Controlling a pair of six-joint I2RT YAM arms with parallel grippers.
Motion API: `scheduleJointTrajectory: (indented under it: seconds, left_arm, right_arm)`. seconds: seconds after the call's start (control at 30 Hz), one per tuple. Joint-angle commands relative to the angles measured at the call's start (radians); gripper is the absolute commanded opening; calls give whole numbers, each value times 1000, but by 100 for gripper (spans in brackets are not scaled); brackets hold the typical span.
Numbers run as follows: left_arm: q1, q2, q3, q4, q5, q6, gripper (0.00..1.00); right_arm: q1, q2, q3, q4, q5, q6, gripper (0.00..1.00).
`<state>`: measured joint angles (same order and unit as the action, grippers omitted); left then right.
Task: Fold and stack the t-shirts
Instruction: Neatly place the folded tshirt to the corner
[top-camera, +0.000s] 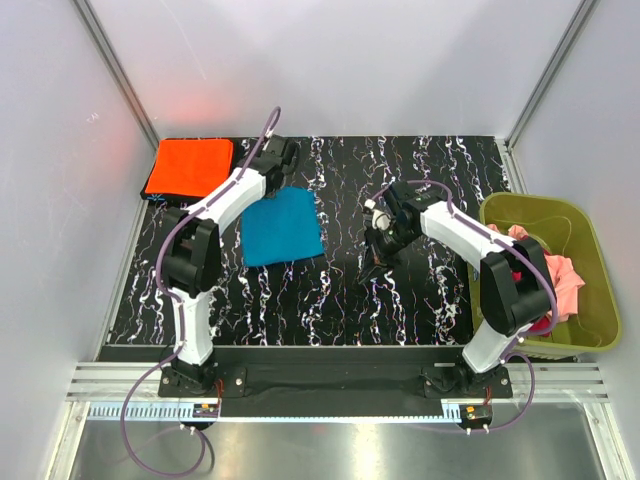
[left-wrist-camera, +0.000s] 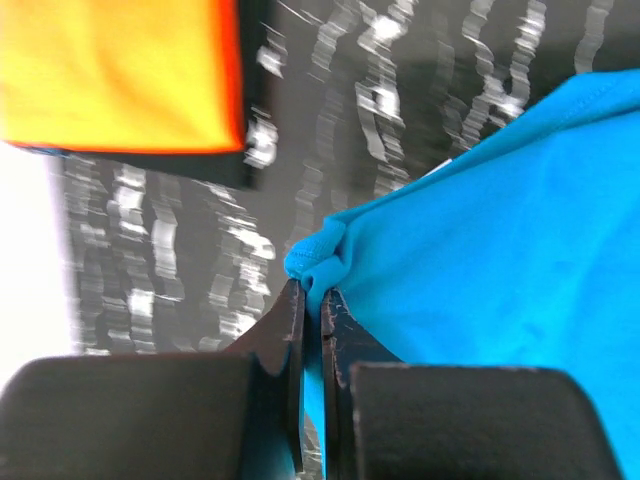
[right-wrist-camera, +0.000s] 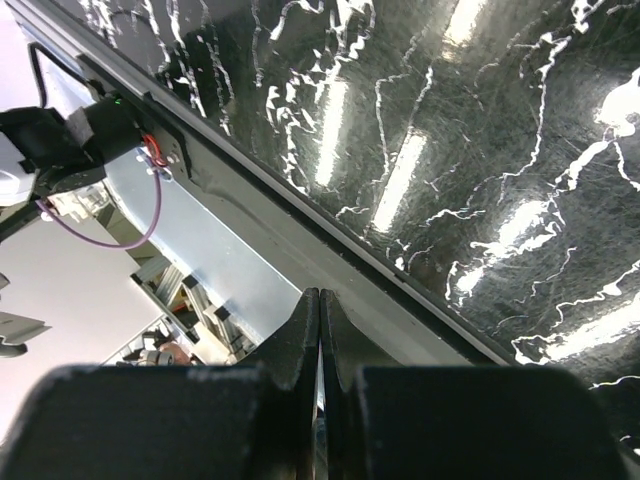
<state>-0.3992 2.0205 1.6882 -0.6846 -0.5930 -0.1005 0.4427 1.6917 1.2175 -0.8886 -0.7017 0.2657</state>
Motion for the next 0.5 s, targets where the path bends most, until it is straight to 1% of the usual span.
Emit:
scheduleJointTrajectory:
  seconds: [0.0,0.03,0.1,0.13,0.17,0.2,0.23,0.3,0.47]
  left_arm:
    - [-1,-16,77,94,-198,207,0]
    - [-1,-6,80,149,-229,297,0]
    - [-3,14,70,221,-270,392,0]
    - [-1,21,64,302,-322,438,0]
    - [-1,33,47,350,-352,534,0]
    - [0,35,39,399,-369,583,0]
    - [6,38,31,487,-379,666,0]
    - [16,37,39,543,-354,705,0]
    - [60,64,102,597,-308,800,0]
  right_arm:
    - [-6,-9,82,-10,-44,29,4]
    - [-4,-1,102,-21,-45,29,4]
    - [-4,23,164,-64,-38,26,4]
    - [-4,31,187,-81,-29,17,4]
    - [-4,49,227,-111,-25,14,4]
    - [-6,59,244,-121,-24,12,4]
    - [-4,66,270,-125,-22,12,4]
    - [-4,95,286,-139,-27,17,4]
    - [-6,132,292,-165,-19,9,4]
